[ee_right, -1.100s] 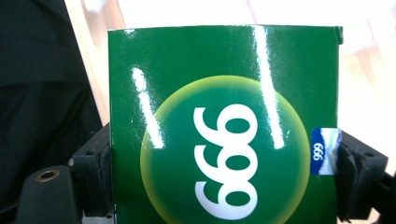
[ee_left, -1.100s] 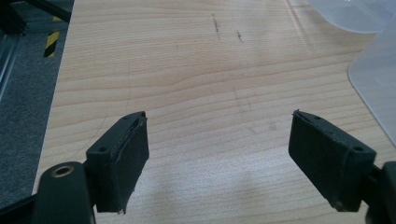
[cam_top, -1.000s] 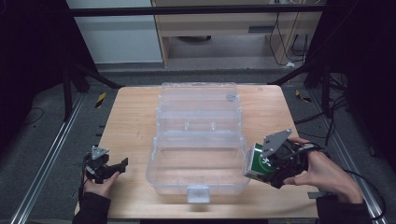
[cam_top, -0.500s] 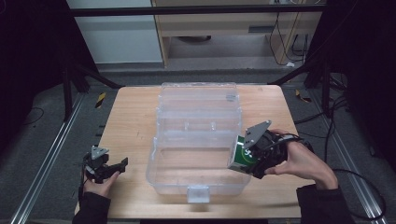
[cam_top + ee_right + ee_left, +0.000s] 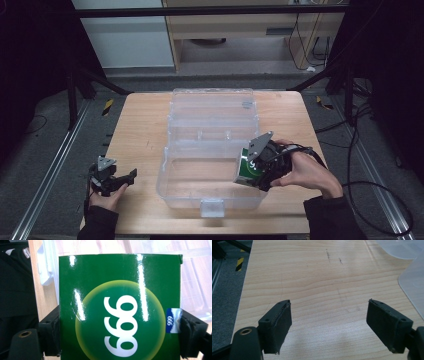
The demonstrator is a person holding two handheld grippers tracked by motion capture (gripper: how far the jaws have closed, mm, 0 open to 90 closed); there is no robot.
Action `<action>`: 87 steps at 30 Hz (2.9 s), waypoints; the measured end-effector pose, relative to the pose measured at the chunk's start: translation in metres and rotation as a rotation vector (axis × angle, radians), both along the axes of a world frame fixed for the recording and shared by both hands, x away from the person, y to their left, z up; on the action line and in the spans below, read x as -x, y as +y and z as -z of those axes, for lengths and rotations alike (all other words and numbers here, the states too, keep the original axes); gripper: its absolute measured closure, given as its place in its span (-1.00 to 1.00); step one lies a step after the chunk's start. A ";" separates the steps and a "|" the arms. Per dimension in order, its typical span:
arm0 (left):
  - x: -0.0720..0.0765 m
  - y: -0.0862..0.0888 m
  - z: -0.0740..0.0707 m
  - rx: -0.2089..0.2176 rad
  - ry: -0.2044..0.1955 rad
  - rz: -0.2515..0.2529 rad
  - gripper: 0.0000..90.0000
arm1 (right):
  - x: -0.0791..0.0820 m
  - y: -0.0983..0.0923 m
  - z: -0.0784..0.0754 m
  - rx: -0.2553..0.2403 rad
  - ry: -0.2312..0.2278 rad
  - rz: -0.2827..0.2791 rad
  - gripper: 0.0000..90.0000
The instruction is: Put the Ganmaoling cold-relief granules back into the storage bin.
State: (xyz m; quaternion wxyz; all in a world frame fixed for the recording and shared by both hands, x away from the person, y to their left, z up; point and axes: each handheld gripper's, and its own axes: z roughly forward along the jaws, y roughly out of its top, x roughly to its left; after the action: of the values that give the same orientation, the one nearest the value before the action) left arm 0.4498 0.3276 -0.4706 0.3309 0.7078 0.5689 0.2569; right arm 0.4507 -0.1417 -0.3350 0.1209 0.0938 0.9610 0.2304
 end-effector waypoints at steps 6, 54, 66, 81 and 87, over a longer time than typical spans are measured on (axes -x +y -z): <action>0.000 0.000 0.000 0.000 0.000 0.000 -0.56 | 0.000 0.006 0.007 0.028 0.001 -0.025 -0.65; 0.000 0.001 0.000 -0.001 0.001 0.000 -0.56 | -0.013 0.020 0.074 0.119 0.093 -0.023 -0.70; 0.000 0.000 0.000 -0.002 0.004 0.002 -0.56 | -0.005 0.004 0.050 -0.005 0.040 0.035 -0.69; 0.001 0.000 0.000 -0.004 0.003 0.001 -0.56 | 0.014 -0.045 0.027 -0.226 -0.084 0.214 -0.87; 0.000 0.000 0.000 -0.004 0.004 0.003 -0.55 | 0.018 -0.075 0.039 -0.311 -0.117 0.372 -0.91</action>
State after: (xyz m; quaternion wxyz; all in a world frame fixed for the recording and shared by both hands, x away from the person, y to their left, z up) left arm 0.4493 0.3274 -0.4707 0.3287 0.7097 0.5681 0.2560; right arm 0.4325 -0.2169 -0.3742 0.2007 0.2729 0.8716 0.3544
